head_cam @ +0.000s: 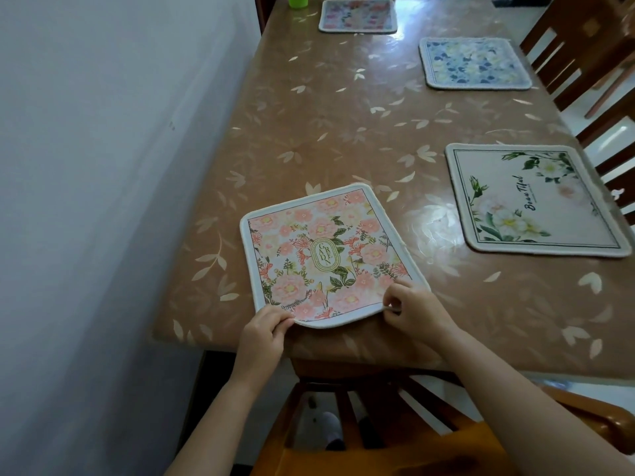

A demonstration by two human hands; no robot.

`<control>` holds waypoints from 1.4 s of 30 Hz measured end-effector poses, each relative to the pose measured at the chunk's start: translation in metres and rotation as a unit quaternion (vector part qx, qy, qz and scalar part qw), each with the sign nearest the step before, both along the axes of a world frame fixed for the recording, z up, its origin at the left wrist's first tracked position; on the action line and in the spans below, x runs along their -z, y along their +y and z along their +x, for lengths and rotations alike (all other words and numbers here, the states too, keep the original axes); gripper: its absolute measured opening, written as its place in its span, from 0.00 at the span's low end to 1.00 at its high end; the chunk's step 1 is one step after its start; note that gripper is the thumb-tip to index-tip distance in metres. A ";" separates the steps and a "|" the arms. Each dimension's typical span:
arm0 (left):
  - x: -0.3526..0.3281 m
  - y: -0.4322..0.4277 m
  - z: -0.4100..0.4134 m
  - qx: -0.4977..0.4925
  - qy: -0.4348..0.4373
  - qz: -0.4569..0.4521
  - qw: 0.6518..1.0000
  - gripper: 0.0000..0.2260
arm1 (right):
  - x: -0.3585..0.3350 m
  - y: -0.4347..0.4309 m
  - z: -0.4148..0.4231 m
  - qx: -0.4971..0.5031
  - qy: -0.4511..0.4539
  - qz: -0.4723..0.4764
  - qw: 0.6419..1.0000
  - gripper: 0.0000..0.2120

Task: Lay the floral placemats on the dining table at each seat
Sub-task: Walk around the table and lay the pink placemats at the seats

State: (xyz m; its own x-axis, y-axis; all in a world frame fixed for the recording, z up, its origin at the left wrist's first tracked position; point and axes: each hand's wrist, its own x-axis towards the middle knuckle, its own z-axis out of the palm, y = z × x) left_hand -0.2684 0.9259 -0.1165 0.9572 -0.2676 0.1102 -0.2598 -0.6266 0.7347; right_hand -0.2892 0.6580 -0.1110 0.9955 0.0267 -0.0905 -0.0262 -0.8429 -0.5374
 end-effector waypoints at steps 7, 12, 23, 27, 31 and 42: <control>0.001 -0.025 0.024 0.050 -0.022 0.019 0.998 0.04 | 0.004 -0.019 -0.015 0.062 0.008 -0.009 0.998 0.05; 0.010 -0.033 0.035 0.064 -0.007 0.048 0.997 0.03 | 0.014 -0.016 -0.020 0.091 0.006 0.004 0.996 0.03; 0.017 -0.025 0.030 0.068 -0.037 0.071 0.994 0.05 | 0.017 -0.011 -0.021 0.079 0.005 0.034 0.996 0.03; 0.023 -0.017 0.020 0.092 -0.045 0.084 0.991 0.06 | 0.019 -0.010 -0.023 0.063 0.038 0.025 0.997 0.03; 0.025 -0.015 0.014 0.103 -0.044 0.090 0.990 0.06 | 0.019 -0.006 -0.027 0.059 0.036 0.021 0.997 0.03; 0.029 -0.026 0.007 0.087 -0.025 0.111 0.990 0.09 | 0.017 0.000 -0.031 0.054 0.069 -0.009 0.996 0.01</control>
State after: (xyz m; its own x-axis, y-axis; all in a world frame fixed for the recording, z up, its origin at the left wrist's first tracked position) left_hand -0.2613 0.8998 -0.1456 0.8892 -0.4510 0.0767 -0.4107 -0.7131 0.5682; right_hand -0.3204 0.6580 -0.1279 0.9704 -0.0828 -0.2270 -0.1903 -0.8409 -0.5067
